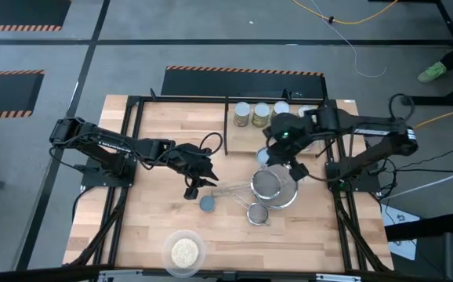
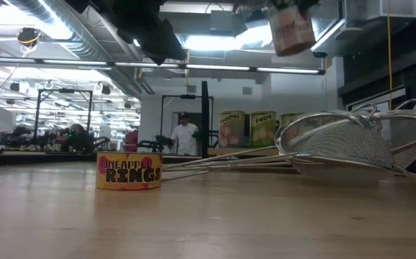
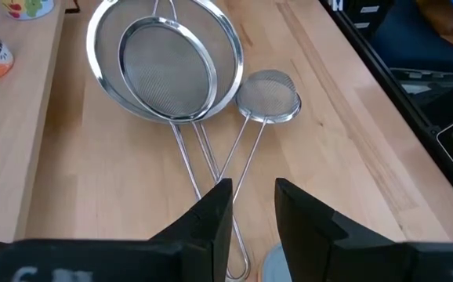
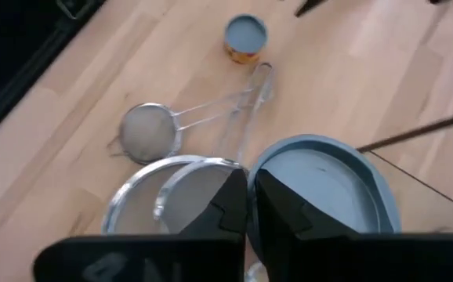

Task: Pick and place cans onto a shelf
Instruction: Put the canned diced tomatoes on the shelf

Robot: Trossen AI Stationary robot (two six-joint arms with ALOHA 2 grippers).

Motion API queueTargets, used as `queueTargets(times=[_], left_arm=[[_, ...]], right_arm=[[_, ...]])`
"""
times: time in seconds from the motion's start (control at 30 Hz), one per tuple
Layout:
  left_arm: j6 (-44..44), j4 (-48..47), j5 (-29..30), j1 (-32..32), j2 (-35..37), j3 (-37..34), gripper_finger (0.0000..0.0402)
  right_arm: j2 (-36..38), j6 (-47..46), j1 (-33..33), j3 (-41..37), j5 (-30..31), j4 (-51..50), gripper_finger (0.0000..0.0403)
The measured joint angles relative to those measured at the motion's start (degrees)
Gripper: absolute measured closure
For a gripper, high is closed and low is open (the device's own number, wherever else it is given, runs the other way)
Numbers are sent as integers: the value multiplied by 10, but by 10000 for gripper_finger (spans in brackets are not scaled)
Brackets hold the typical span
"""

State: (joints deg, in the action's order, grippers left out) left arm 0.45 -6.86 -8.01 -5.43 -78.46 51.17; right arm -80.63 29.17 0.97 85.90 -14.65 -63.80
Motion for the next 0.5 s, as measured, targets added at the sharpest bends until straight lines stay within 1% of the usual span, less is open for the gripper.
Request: queueTargets(times=[0.13,0.23,0.37,0.5], left_arm=[[1,0,0,0,0,0,312],[1,1,0,0,0,0,312],[1,1,0,0,0,0,312],[1,1,0,0,0,0,312]], right_arm=[[45,32,27,-83,1,72,385],[62,80,56,-147,1,148,383],[63,161,102,-212,2,247,376],[47,204,148,-267,2,317,379]])
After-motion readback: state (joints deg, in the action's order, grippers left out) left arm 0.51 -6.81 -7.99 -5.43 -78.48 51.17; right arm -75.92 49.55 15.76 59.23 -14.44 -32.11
